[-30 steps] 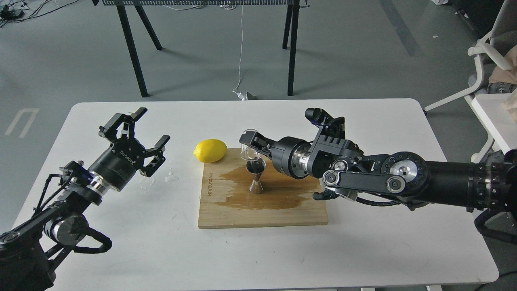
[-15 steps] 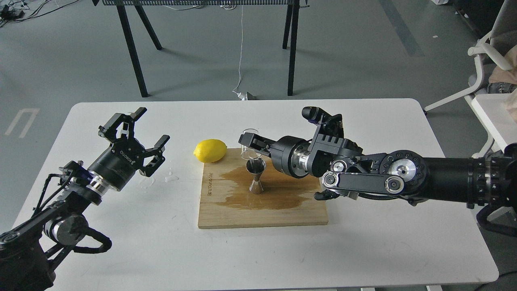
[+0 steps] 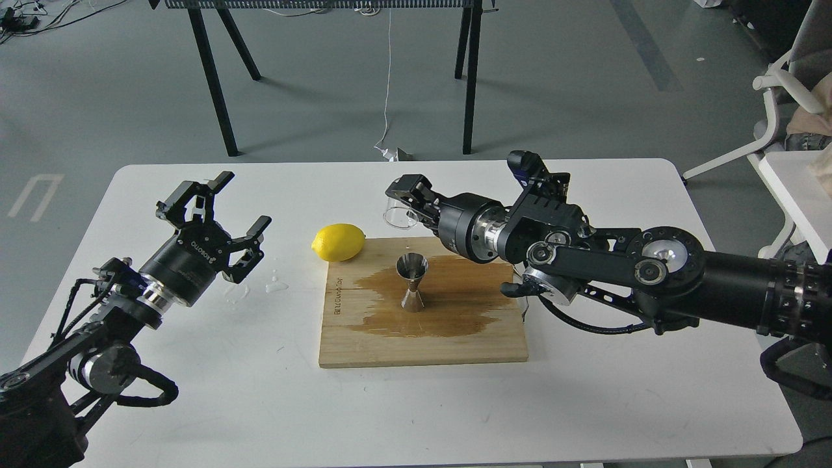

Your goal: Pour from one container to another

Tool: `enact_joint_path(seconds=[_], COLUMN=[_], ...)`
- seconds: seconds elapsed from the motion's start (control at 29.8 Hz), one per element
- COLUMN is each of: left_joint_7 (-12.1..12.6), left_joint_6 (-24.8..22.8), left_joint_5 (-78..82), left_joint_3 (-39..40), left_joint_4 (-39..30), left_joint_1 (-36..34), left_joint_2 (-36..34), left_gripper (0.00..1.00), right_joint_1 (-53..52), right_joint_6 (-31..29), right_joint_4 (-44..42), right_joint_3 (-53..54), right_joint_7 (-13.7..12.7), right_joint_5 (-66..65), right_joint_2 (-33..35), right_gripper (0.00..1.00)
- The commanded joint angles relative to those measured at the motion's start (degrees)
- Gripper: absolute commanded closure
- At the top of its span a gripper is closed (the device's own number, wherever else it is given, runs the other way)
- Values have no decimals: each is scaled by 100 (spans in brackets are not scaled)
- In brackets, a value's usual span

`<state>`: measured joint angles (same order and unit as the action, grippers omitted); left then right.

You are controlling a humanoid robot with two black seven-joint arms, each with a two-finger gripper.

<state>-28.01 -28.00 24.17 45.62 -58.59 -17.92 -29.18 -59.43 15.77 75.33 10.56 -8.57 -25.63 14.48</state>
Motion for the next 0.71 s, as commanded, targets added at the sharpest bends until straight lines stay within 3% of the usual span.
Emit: enact_joint_path(seconds=[0.0,0.37,0.67], left_joint_7=[1,1,1], left_joint_6=[0,0,0], left_joint_5=[-9,-9,-9], left_joint_3=[8,8,-10], left_joint_4=[31,31,31], left_joint_1=[-9,-18,-18], left_joint_2=[18,36,53], left_gripper=[7,7,7], right_joint_1=[870,3436,4940], right_joint_6=[-13,-57,-66], right_joint_4=[34,351,299], right_joint_3=[1322,5005,6949], right_joint_7=[13,277,382], right_joint_5=[496,1823,3168], right_joint_2=[221,205,-471], right_gripper=[61,61,61])
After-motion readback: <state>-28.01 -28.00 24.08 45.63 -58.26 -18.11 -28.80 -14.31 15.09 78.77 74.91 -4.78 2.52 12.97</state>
